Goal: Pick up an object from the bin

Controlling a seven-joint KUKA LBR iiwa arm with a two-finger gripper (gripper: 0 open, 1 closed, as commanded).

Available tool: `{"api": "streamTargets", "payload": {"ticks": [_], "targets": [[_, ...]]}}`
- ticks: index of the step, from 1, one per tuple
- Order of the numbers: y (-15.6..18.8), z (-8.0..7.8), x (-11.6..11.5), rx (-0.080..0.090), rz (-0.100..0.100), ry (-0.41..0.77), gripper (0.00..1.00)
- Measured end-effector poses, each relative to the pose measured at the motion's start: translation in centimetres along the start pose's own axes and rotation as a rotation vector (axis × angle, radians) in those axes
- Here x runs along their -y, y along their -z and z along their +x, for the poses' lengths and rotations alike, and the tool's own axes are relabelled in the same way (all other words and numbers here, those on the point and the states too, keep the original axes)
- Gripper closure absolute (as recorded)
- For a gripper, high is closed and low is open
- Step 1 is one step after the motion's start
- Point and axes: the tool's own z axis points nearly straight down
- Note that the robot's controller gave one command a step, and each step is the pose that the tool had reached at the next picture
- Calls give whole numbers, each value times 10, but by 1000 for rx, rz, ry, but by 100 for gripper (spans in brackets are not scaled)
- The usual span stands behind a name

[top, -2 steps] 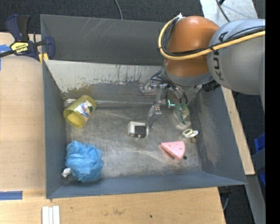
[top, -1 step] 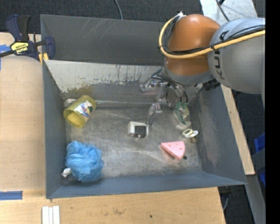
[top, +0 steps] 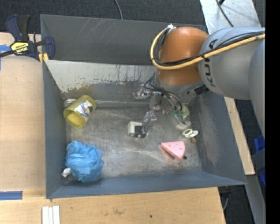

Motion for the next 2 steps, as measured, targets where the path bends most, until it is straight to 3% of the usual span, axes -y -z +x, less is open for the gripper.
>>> {"api": "streamTargets", "payload": {"ticks": [1, 2], "targets": [[-26, 8, -10, -12, -3, 62, 0], [-23, 1, -16, -8, -1, -106, 0]]}}
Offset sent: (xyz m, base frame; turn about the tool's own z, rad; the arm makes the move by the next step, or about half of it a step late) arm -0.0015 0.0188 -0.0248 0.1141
